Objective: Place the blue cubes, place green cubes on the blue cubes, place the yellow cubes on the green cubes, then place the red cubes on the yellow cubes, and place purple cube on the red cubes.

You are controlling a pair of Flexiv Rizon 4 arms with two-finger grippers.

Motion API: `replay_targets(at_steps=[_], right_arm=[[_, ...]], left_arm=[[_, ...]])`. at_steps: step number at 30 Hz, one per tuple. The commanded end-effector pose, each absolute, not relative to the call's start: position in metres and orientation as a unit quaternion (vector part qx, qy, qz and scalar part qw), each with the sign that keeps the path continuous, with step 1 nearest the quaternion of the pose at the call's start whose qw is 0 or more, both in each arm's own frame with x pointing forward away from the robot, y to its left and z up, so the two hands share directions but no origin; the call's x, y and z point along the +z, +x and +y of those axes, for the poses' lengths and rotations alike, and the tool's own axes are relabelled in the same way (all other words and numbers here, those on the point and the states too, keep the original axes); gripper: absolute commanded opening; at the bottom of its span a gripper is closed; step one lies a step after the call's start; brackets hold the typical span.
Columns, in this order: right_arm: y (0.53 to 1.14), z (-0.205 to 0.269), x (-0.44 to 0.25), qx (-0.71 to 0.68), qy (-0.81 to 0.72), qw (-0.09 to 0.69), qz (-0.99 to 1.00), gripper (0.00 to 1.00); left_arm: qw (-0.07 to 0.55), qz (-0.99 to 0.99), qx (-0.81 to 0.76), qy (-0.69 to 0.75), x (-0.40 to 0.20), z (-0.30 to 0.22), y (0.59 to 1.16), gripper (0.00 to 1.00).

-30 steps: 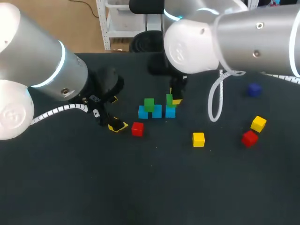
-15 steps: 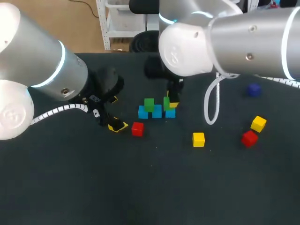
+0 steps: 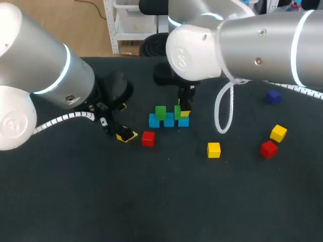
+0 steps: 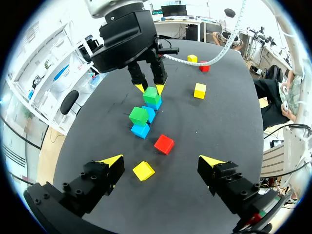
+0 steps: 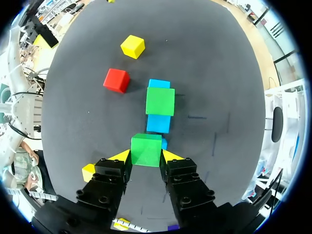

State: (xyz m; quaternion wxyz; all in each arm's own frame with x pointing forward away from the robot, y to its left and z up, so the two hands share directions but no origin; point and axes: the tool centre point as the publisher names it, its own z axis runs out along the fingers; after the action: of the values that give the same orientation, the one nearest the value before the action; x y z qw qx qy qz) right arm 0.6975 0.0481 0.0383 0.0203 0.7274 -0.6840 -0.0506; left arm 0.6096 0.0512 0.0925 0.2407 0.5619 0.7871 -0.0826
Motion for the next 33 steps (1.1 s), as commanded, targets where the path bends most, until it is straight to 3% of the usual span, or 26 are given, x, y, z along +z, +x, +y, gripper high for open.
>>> replay_targets(at_steps=[1,33], right_arm=[[0.7024,0.0524,0.0373,-0.052,0.728,0.026,-0.683,0.0],[0.7032,0.0553,0.0342,-0.047,0.729,0.035,-0.682,0.0]], left_arm=[[0.24,0.788,-0.082,0.562,0.0925,0.0506,0.6104,1.0],[0.24,0.788,-0.082,0.562,0.0925,0.0506,0.6104,1.0]])
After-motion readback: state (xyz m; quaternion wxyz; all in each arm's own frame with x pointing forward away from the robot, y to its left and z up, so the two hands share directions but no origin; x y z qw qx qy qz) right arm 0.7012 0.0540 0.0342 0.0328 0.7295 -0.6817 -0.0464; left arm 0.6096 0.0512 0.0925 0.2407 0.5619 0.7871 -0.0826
